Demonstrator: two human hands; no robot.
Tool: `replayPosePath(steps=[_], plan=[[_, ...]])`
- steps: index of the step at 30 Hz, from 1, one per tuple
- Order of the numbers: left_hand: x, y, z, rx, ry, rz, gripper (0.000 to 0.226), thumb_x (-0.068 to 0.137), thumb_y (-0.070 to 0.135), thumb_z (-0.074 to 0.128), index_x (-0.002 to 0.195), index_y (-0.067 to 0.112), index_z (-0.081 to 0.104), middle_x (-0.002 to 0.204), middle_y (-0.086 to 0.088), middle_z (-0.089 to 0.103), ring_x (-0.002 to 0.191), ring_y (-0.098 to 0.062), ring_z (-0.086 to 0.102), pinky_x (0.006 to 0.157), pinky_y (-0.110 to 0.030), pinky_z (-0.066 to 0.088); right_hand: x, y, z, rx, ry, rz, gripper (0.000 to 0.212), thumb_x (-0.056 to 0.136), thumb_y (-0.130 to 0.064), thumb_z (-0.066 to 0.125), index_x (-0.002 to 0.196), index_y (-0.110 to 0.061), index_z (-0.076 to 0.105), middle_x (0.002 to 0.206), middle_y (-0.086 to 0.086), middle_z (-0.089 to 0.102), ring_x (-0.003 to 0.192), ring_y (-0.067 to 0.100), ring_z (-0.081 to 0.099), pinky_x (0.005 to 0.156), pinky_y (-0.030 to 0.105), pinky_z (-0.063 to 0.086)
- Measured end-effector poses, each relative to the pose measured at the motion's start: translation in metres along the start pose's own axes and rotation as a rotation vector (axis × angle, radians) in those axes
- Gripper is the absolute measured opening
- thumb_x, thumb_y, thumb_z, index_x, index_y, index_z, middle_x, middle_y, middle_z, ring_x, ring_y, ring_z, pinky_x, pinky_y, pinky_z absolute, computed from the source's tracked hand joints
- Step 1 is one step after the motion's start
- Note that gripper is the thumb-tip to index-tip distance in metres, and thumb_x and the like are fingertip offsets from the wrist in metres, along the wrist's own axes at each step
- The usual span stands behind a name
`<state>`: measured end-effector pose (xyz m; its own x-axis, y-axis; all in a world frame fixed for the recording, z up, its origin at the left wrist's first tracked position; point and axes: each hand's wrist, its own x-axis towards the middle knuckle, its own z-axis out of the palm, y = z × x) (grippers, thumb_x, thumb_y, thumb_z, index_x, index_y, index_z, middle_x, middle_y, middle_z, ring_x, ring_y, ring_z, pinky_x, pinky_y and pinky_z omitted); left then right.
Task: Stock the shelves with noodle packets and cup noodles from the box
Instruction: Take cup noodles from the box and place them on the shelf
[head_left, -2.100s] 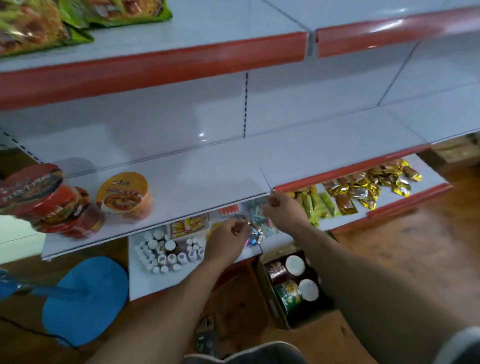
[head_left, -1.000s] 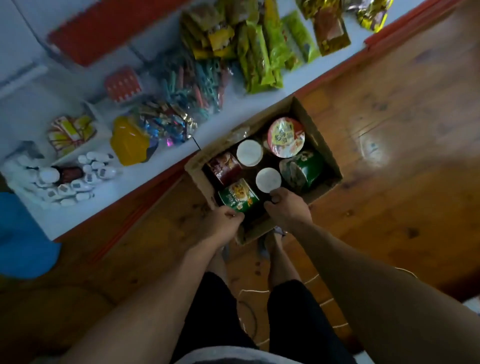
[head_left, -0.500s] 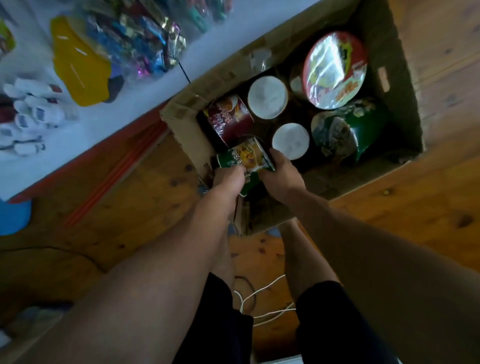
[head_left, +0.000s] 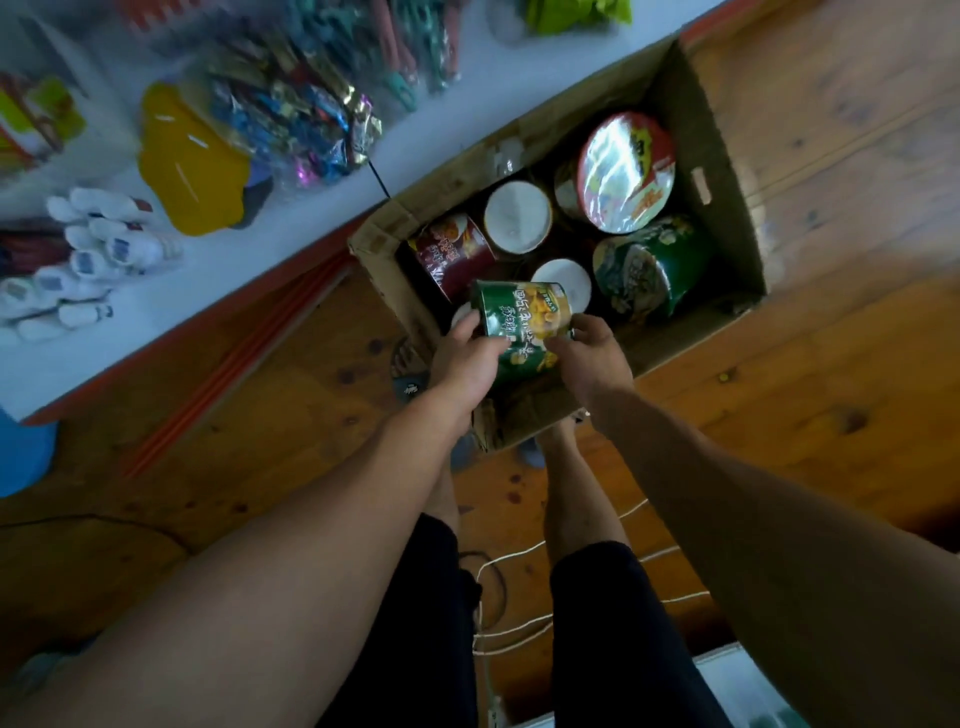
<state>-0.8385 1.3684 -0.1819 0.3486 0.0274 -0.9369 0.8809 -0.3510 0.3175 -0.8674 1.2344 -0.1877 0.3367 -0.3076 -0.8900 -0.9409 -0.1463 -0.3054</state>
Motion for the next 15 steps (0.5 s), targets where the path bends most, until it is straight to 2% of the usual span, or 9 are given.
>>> replayPosePath(steps=[2,4,7,9,10,12,13,15], plan=[[-0.027,0.008,-0.009,0.075,0.001,0.092,0.048,0.098,0.026,0.053,0.145,0.032,0.046,0.145,0.004,0.051,0.131,-0.021,0.048,0.095,-0.031,0.042,-0.025,-0.01,-0.008,0.048,0.019,-0.03,0.06,0.091,-0.036,0.062,0.146,-0.028,0.038,0.126,0.003,0.059,0.108,0.024,0.057,0.098,0.044,0.048],[-0.061,0.018,-0.019,0.172,0.004,0.196,0.048,0.101,0.027,0.05,0.148,0.034,0.04,0.153,0.003,0.04,0.137,-0.021,0.041,0.108,-0.037,0.037,-0.056,-0.019,-0.015,0.109,0.008,-0.06,0.069,0.088,-0.046,0.063,0.149,-0.039,0.03,0.127,0.004,0.059,0.11,0.024,0.059,0.1,0.046,0.048],[-0.109,0.03,-0.035,0.206,-0.041,0.33,0.055,0.102,0.019,0.047,0.151,0.036,0.032,0.158,0.004,0.033,0.141,-0.02,0.035,0.115,-0.038,0.032,-0.102,-0.034,-0.022,0.235,-0.043,-0.088,0.078,0.08,-0.061,0.067,0.147,-0.046,0.03,0.136,0.003,0.056,0.118,0.025,0.058,0.106,0.05,0.044],[-0.137,0.033,-0.046,0.191,-0.069,0.382,0.057,0.101,0.014,0.046,0.152,0.035,0.03,0.158,0.003,0.034,0.142,-0.02,0.036,0.115,-0.041,0.034,-0.131,-0.044,-0.028,0.285,-0.08,-0.126,0.079,0.082,-0.059,0.068,0.149,-0.043,0.029,0.139,0.003,0.052,0.121,0.024,0.055,0.108,0.048,0.042],[-0.151,0.034,-0.052,0.168,-0.074,0.415,0.058,0.101,0.013,0.045,0.153,0.035,0.03,0.158,0.003,0.034,0.142,-0.02,0.036,0.112,-0.037,0.039,-0.147,-0.049,-0.032,0.29,-0.093,-0.153,0.079,0.081,-0.059,0.069,0.149,-0.043,0.03,0.138,0.002,0.051,0.121,0.023,0.055,0.106,0.046,0.043],[-0.174,0.033,-0.061,0.117,-0.073,0.464,0.057,0.102,0.009,0.042,0.152,0.033,0.032,0.158,0.002,0.031,0.142,-0.02,0.036,0.098,-0.018,0.049,-0.172,-0.055,-0.039,0.281,-0.124,-0.19,0.081,0.079,-0.058,0.071,0.148,-0.045,0.031,0.137,0.001,0.051,0.121,0.023,0.054,0.101,0.041,0.045],[-0.19,0.032,-0.065,0.112,-0.066,0.485,0.056,0.102,0.007,0.041,0.151,0.033,0.033,0.158,0.001,0.029,0.141,-0.02,0.036,0.096,-0.016,0.048,-0.188,-0.058,-0.043,0.272,-0.134,-0.209,0.082,0.078,-0.058,0.071,0.148,-0.045,0.031,0.135,0.001,0.051,0.12,0.023,0.054,0.099,0.04,0.045],[-0.222,0.031,-0.071,0.138,-0.026,0.54,0.057,0.102,0.004,0.041,0.151,0.031,0.035,0.153,0.002,0.031,0.138,-0.014,0.035,0.103,-0.019,0.04,-0.218,-0.063,-0.05,0.265,-0.148,-0.242,0.084,0.078,-0.056,0.073,0.149,-0.043,0.031,0.131,-0.001,0.05,0.115,0.021,0.055,0.095,0.038,0.046]])
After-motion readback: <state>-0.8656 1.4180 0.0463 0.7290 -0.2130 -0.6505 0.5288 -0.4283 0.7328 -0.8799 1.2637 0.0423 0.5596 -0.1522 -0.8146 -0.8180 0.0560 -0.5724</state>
